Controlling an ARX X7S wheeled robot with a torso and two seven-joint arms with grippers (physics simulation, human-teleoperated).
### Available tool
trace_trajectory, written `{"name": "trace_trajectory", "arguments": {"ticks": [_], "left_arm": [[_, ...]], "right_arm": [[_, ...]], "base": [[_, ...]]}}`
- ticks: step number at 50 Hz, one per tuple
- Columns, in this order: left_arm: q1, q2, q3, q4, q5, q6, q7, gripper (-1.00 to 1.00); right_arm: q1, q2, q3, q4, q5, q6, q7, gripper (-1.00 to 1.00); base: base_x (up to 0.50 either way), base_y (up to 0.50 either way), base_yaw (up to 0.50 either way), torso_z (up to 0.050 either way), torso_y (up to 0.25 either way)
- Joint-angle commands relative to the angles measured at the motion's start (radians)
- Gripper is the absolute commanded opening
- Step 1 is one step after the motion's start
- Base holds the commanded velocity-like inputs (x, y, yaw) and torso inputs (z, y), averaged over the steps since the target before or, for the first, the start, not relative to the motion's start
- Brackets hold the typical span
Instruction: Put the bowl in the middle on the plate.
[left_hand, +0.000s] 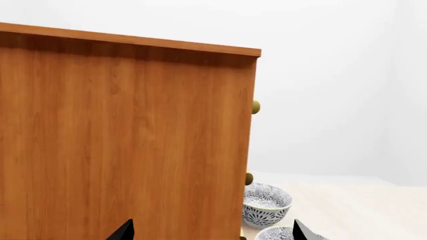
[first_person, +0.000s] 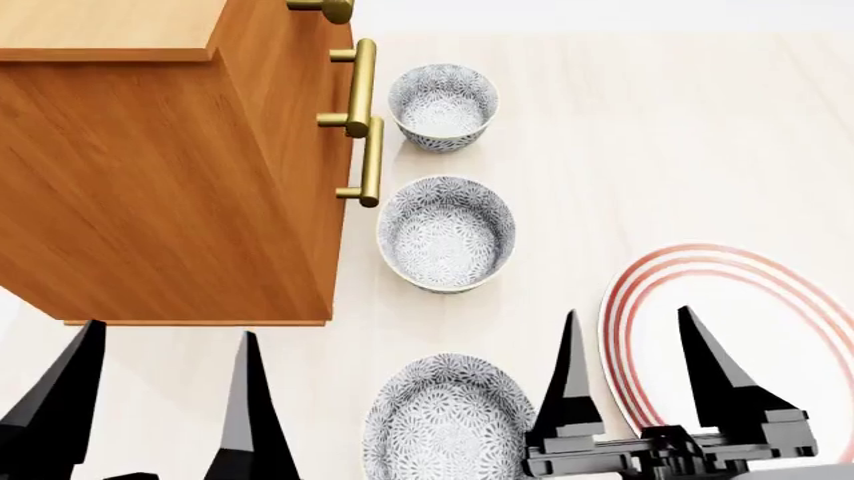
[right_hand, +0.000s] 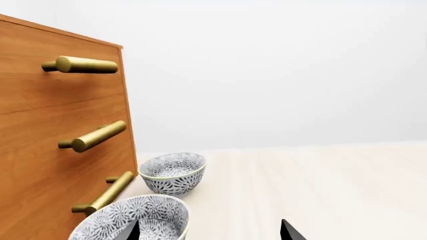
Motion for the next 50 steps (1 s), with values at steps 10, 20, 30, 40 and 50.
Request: {"name": "trace_trajectory", "arguments": {"ticks": [10, 20, 30, 40, 50], "left_arm": [[-0.023, -0.012, 0.012, -0.016, 0.001, -0.014, -0.024, 1.0], [-0.033, -0.018, 0.014, -0.026, -0.007, -0.016, -0.03, 1.0], [-0.036, -0.022, 0.024, -0.034, -0.002, -0.017, -0.035, 1.0], [-0.044, -0.026, 0.034, -0.039, -0.001, -0.024, -0.04, 1.0], [-0.047, -0.034, 0.041, -0.043, -0.015, -0.025, -0.039, 1.0]], "right_arm": [[0.531, 0.401, 0.108, -0.216, 0.793, 0.607, 0.364, 1.0], [0.958, 0.432, 0.026, 0.06, 1.237, 0.816, 0.465, 1.0], [1.169, 0.398, -0.086, 0.314, 1.372, 0.942, 0.477, 1.0], [1.29, 0.357, -0.156, 0.503, 1.488, 1.022, 0.542, 1.0], [1.487, 0.321, -0.284, 0.711, 1.605, 1.187, 0.571, 1.0]], "base": [[0.0, 0.0, 0.0, 0.0, 0.0], [0.0, 0.0, 0.0, 0.0, 0.0], [0.0, 0.0, 0.0, 0.0, 0.0], [0.0, 0.0, 0.0, 0.0, 0.0], [0.0, 0.0, 0.0, 0.0, 0.0]]}}
